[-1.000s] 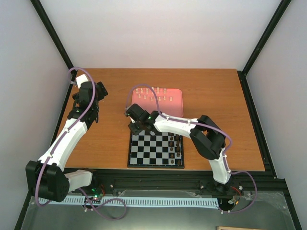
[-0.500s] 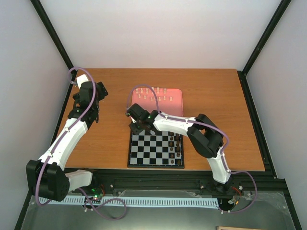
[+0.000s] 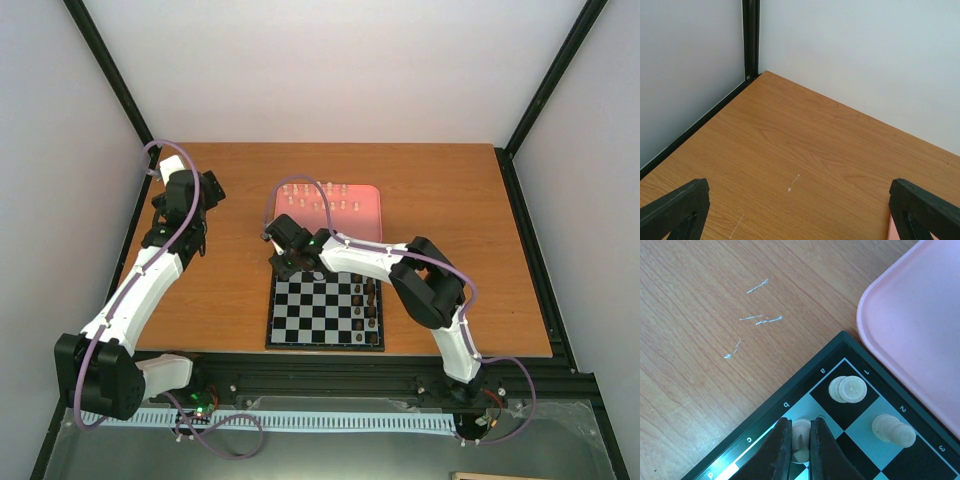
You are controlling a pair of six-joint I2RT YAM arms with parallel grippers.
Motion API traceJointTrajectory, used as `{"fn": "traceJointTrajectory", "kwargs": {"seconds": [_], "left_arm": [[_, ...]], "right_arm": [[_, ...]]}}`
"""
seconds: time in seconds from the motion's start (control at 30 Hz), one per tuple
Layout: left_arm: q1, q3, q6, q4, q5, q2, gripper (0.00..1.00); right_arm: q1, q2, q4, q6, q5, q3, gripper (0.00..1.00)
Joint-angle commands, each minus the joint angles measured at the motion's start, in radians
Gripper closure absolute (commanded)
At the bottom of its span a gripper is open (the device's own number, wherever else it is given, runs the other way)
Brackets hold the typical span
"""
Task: Set up the chess pieces on the board
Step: Place the chess piece on the chessboard.
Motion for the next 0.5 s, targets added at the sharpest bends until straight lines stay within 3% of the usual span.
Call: {"fn": "traceJointTrajectory", "kwargs": {"seconds": [0.0,0.47], "left_arm": [[-0.002,0.032,0.006,0.005,-0.008,0.006,0.00],[-0.002,0.034,0.005,0.004,-0.004,0.007,0.00]], "right_arm": [[-0.007,0.025,0.012,-0.004,-0.001,0.029,0.96],[-0.006,-0.059,0.025,-0.004,-0.017,-0.022,0.75]]}}
